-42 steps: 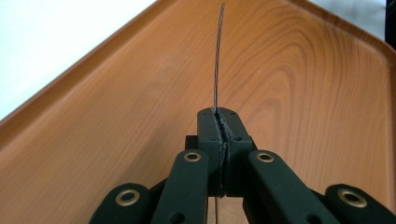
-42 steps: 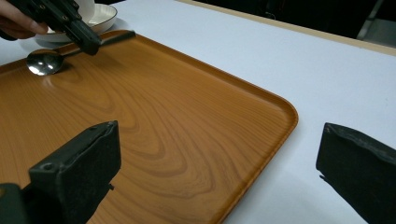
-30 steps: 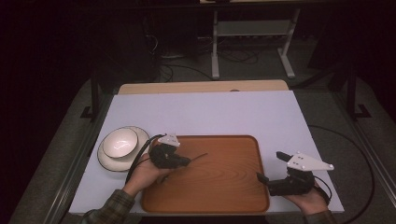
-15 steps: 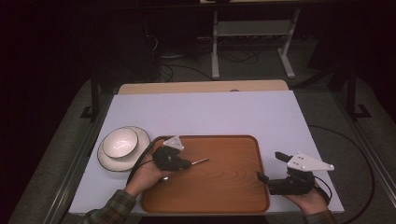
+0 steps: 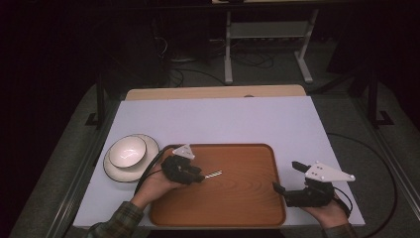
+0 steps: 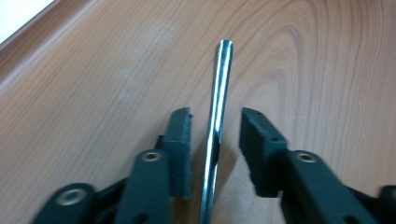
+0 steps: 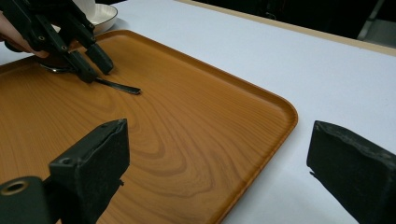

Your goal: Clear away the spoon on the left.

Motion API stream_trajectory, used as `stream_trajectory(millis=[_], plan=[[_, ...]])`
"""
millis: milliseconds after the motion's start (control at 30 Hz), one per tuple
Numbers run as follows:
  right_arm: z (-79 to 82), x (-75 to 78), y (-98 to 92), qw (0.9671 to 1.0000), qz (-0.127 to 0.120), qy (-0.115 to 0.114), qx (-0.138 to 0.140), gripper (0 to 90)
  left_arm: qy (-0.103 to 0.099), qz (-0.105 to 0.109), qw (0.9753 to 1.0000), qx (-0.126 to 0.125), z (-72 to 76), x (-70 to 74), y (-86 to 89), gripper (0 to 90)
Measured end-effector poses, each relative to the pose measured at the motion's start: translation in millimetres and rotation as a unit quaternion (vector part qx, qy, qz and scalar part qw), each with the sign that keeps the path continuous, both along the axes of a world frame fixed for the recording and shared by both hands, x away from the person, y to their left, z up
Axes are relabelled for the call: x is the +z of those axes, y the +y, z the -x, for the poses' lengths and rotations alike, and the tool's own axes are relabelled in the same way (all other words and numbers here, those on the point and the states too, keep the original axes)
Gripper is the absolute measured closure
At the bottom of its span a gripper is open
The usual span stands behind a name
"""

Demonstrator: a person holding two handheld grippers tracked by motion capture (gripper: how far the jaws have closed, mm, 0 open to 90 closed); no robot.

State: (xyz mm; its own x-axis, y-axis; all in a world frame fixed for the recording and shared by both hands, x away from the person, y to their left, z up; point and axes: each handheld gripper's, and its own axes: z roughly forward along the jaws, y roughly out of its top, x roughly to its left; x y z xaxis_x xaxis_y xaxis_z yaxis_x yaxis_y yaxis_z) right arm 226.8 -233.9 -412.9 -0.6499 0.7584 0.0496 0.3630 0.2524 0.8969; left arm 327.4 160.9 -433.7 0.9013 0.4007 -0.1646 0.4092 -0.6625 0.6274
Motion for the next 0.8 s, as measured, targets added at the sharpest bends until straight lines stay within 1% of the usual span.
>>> stream_trajectory(millis=[33,67,100,167,200,233,267,300,367,500,533,567,600,700,733,800], plan=[[0.0,0.1,0.0,1.0000,0.000,0.000,-0.001,5.1,0.006,0.008,1.0000,0.001,0.2,-0.1,0.2,51.3],[0.0,0.1,0.0,1.0000,0.000,0.000,-0.001,5.1,0.006,0.008,1.0000,0.001,0.2,-0.1,0.2,47.0],[0.0,0.1,-0.1,1.0000,0.000,0.000,0.000,5.1,0.005,0.012,0.9999,0.003,0.6,0.3,0.3,47.0],[0.0,0.0,0.0,1.0000,0.000,0.000,0.000,5.2,-0.006,0.012,0.9999,0.004,1.3,1.9,0.9,39.8],[-0.4,0.3,0.0,1.0000,0.000,-0.001,0.000,5.2,-0.008,0.016,0.9998,0.004,1.4,2.9,1.6,33.5],[-0.4,0.5,0.0,1.0000,0.000,-0.001,0.000,5.2,-0.014,0.021,0.9996,0.009,2.1,5.2,3.2,30.6],[-0.4,0.5,0.0,1.0000,0.000,-0.001,0.000,5.2,-0.014,0.021,0.9996,0.009,2.1,5.2,3.2,27.7],[-0.3,0.5,0.1,1.0000,0.000,-0.002,0.000,5.2,-0.019,0.021,0.9995,0.011,2.5,6.8,4.1,27.7],[-0.2,0.6,0.5,1.0000,0.001,-0.002,0.001,5.2,-0.024,0.024,0.9993,0.014,3.1,9.6,5.9,23.5],[-0.3,0.4,1.1,1.0000,0.002,-0.002,0.002,5.2,-0.038,0.023,0.9987,0.023,4.8,15.7,12.0,15.8],[-0.3,0.4,1.1,1.0000,0.002,-0.002,0.002,5.2,-0.040,0.023,0.9986,0.026,5.4,17.6,14.1,15.8],[-0.3,0.7,0.8,1.0000,0.000,-0.002,0.002,5.2,-0.047,0.030,0.9978,0.035,6.6,21.9,19.3,14.6],[-0.3,0.7,0.8,1.0000,0.000,-0.002,0.002,5.2,-0.047,0.030,0.9978,0.035,6.6,21.9,19.3,13.8],[-0.2,0.5,0.2,1.0000,-0.001,-0.001,0.001,5.2,-0.060,0.042,0.9959,0.054,9.8,28.7,29.1,11.7],[-0.2,0.5,0.2,1.0000,-0.001,-0.001,0.001,5.2,-0.060,0.042,0.9959,0.054,9.8,28.7,29.1,11.6],[0.0,0.7,-0.1,1.0000,-0.002,-0.002,0.001,5.2,-0.068,0.048,0.9948,0.059,12.8,31.4,34.4,11.6]])
